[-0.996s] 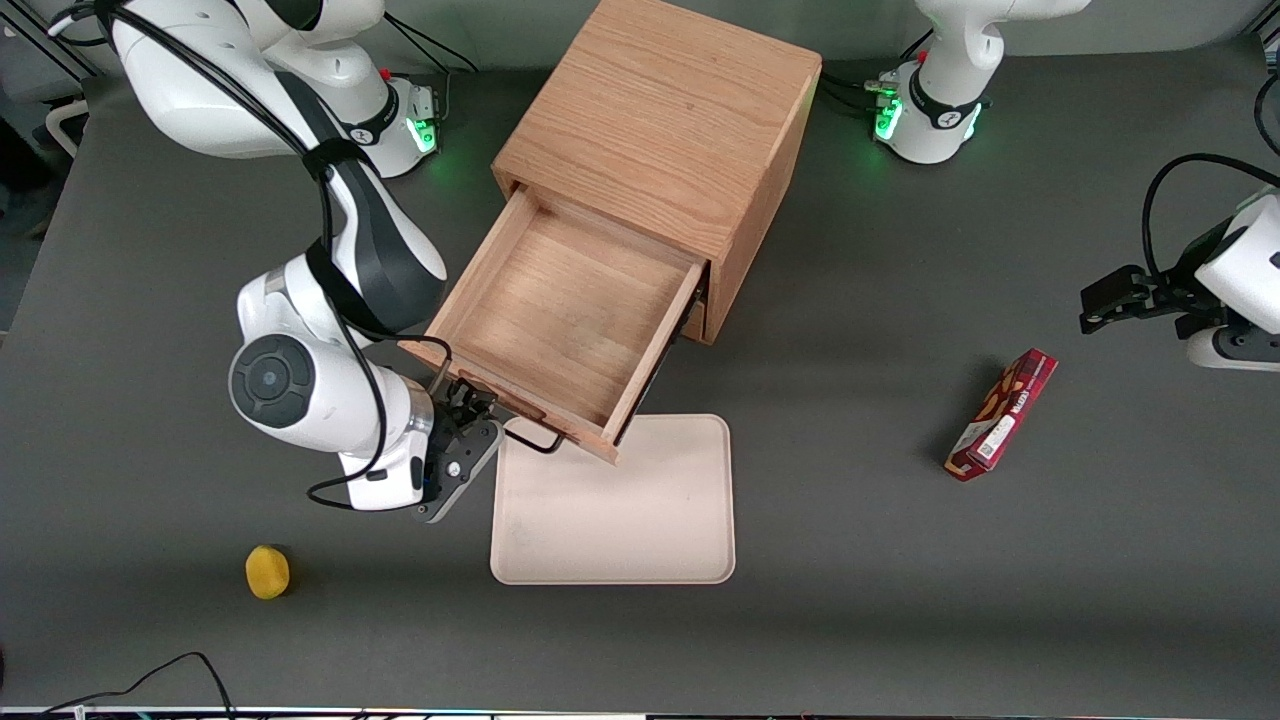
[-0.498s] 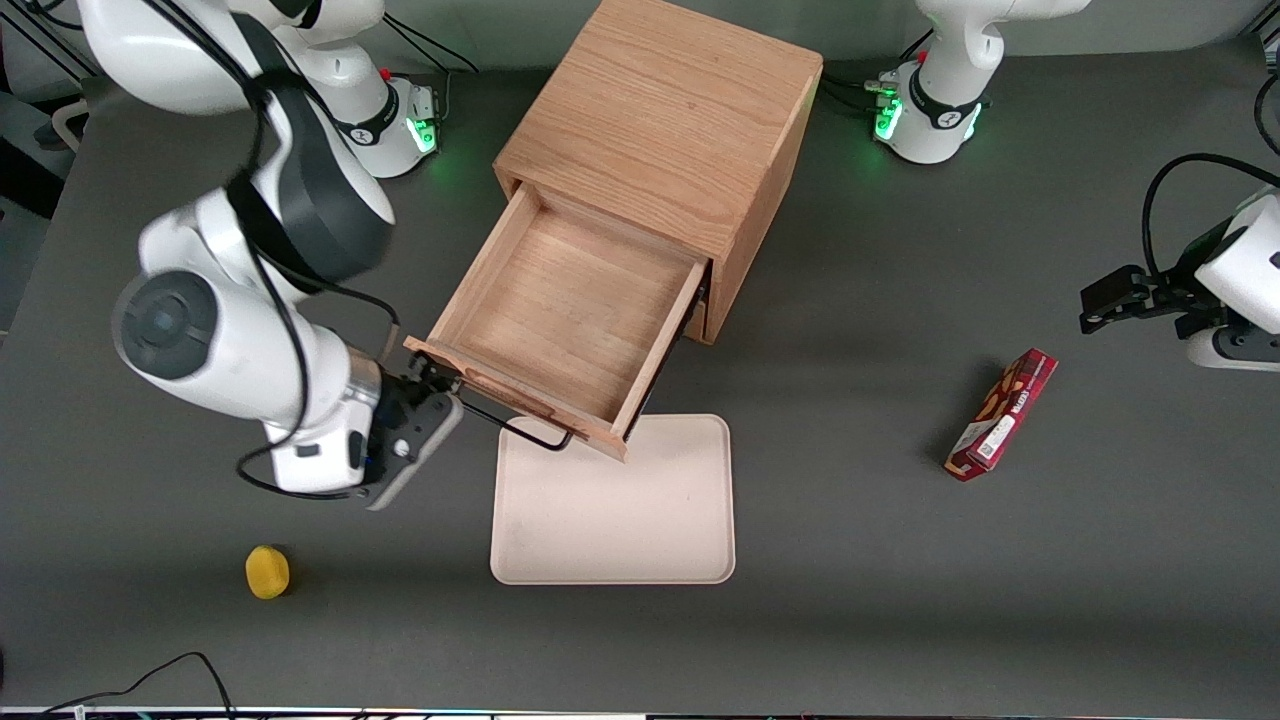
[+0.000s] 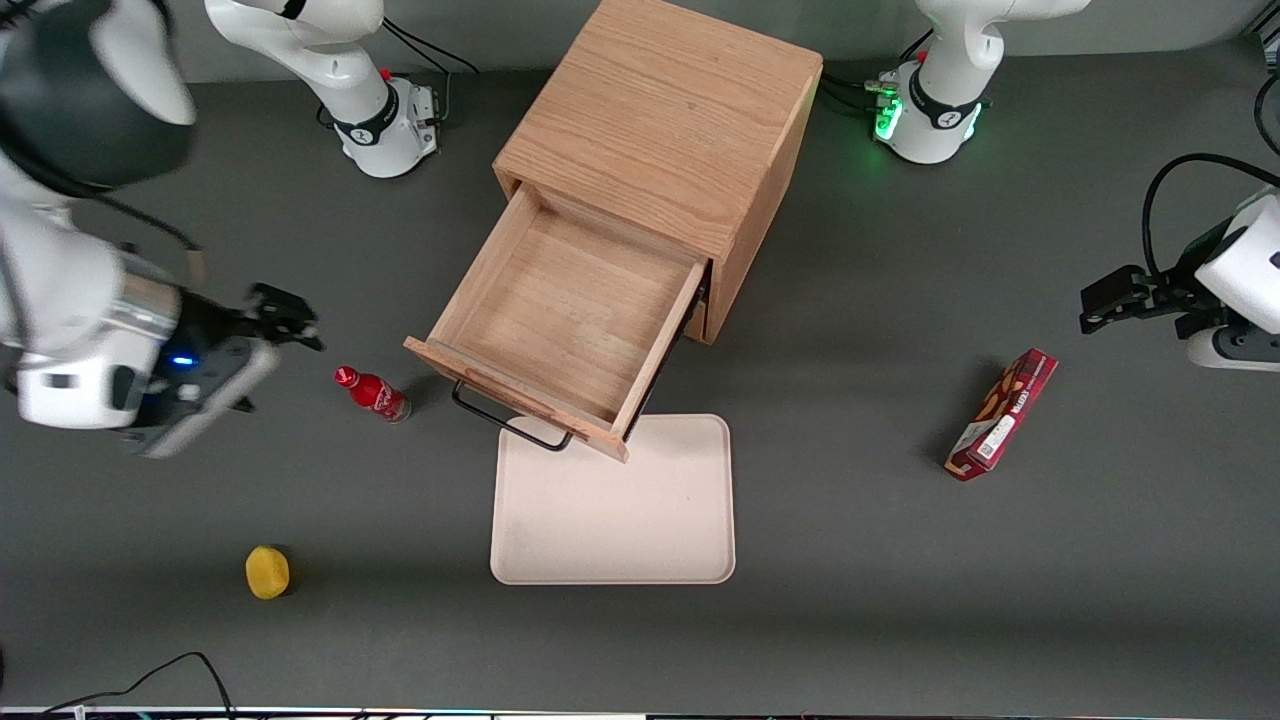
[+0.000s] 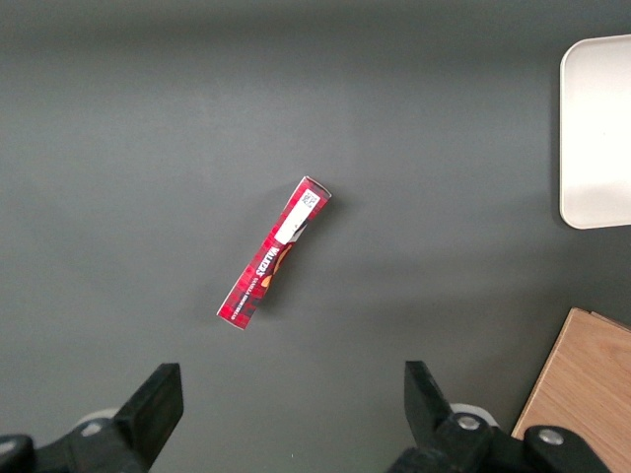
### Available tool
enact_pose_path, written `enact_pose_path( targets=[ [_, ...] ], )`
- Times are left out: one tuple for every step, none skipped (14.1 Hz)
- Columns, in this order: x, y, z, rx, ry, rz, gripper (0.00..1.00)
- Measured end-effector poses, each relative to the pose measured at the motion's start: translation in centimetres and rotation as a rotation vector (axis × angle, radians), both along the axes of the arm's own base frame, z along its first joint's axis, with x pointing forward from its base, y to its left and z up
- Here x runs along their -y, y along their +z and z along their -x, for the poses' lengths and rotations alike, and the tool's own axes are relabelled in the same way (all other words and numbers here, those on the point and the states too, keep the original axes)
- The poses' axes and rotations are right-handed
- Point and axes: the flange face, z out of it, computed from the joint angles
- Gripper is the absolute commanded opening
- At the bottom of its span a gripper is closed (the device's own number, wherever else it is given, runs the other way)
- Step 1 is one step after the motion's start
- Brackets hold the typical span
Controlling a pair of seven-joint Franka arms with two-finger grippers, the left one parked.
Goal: Open upper drawer
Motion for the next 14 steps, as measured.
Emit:
enact_pose_path(
  targets=[
    [2.8, 0.3, 0.8, -0.015, -0.063, -0.008, 1.00],
    [5.3, 0.6, 1.7, -0.028, -0.124, -0.004, 1.00],
    [7.3, 0.9, 2.8, -0.038, -0.184, 0.002, 1.00],
    [8.5, 1.2, 4.1, -0.047, -0.246, 0.015, 0.99],
    [9.2, 1.6, 5.4, -0.053, -0.299, 0.029, 0.98],
    [9.4, 1.9, 6.7, -0.054, -0.338, 0.041, 0.93],
    [9.8, 2.1, 7.8, -0.056, -0.377, 0.052, 0.87],
    [10.3, 2.2, 8.7, -0.067, -0.420, 0.062, 0.87],
    [11.1, 2.2, 9.5, -0.083, -0.458, 0.071, 0.89],
    [12.0, 2.1, 9.9, -0.087, -0.485, 0.076, 0.90],
    [12.7, 2.3, 10.1, -0.084, -0.501, 0.084, 0.93],
    [13.1, 2.4, 10.2, -0.073, -0.517, 0.098, 0.99],
    [13.0, 2.7, 10.1, -0.047, -0.553, 0.107, 1.00],
    [12.5, 3.0, 10.0, -0.008, -0.612, 0.106, 1.00]
  ],
)
